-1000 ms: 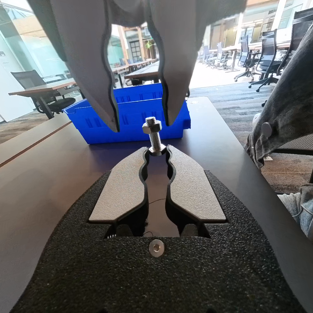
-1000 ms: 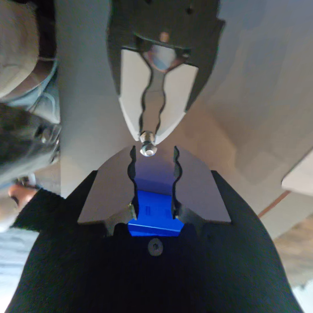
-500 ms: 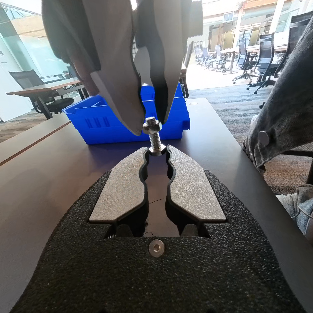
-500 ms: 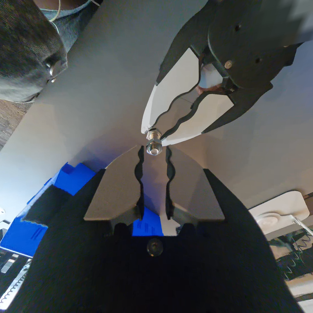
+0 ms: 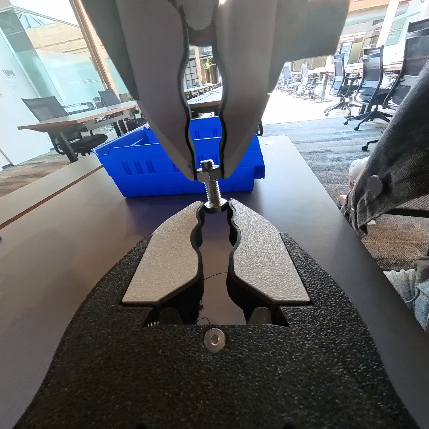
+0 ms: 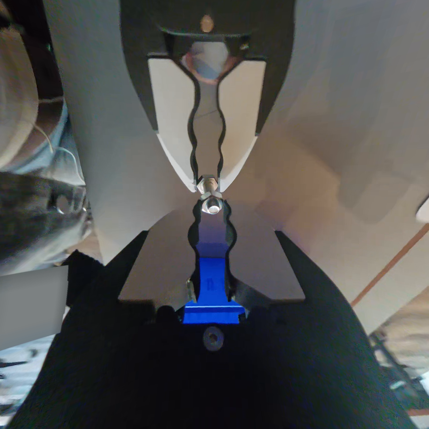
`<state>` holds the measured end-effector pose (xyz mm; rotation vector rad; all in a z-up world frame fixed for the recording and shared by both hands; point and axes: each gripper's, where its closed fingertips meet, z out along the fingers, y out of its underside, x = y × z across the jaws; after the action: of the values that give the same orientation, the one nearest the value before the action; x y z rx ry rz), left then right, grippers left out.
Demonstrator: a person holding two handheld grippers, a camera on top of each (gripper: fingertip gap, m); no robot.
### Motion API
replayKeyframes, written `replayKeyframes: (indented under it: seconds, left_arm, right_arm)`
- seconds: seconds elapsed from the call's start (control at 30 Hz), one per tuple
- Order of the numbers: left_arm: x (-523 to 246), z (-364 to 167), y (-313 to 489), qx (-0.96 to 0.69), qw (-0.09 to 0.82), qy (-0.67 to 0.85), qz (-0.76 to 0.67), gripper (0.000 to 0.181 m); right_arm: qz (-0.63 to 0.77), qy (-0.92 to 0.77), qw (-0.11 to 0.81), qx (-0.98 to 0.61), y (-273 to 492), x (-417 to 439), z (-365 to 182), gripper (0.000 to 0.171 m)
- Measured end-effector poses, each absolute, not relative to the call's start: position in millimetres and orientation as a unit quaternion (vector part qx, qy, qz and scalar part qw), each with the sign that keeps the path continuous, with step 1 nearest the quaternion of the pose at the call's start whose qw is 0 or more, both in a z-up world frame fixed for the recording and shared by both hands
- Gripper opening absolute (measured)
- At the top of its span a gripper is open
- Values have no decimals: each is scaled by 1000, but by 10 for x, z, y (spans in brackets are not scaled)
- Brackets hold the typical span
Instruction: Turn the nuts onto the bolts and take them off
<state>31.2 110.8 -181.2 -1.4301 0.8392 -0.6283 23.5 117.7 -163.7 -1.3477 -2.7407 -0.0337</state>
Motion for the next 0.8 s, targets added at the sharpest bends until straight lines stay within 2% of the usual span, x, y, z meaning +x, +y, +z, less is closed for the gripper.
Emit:
replayKeyframes:
  seconds: [0.13, 0.27, 0.33, 0.4, 0.5, 0.67, 0.73, 0.8]
  left_arm:
    - [314, -1802, 1113, -625, 636, 366, -267, 19]
    - [314, -1807, 1110, -626, 636, 364, -268, 18]
    - [346, -1796, 1147, -624, 635, 366, -272, 18]
    - [355, -1803, 1143, -623, 633, 369, -273, 18]
    - [353, -1800, 1144, -623, 632, 369, -276, 18]
    - [352, -1799, 1143, -623, 631, 369, -279, 18]
    - [352, -1801, 1144, -622, 631, 369, -279, 18]
    - [334, -1795, 1152, -623, 632, 367, -279, 19]
  right_arm:
    - [17, -832, 21, -554, 1142, 232, -1629, 17]
    - [34, -804, 9, -594, 1138, 237, -1627, 27]
    - [23, -829, 19, -558, 1203, 232, -1610, 38]
    - [37, -878, 33, -476, 1218, 176, -1556, 41]
    - [45, -938, 30, -342, 1181, 163, -1510, 33]
    - [16, -979, -11, -204, 1162, 273, -1601, 35]
    - [25, -982, 6, -188, 1147, 209, -1606, 23]
    - [28, -985, 11, -170, 1134, 196, -1600, 17]
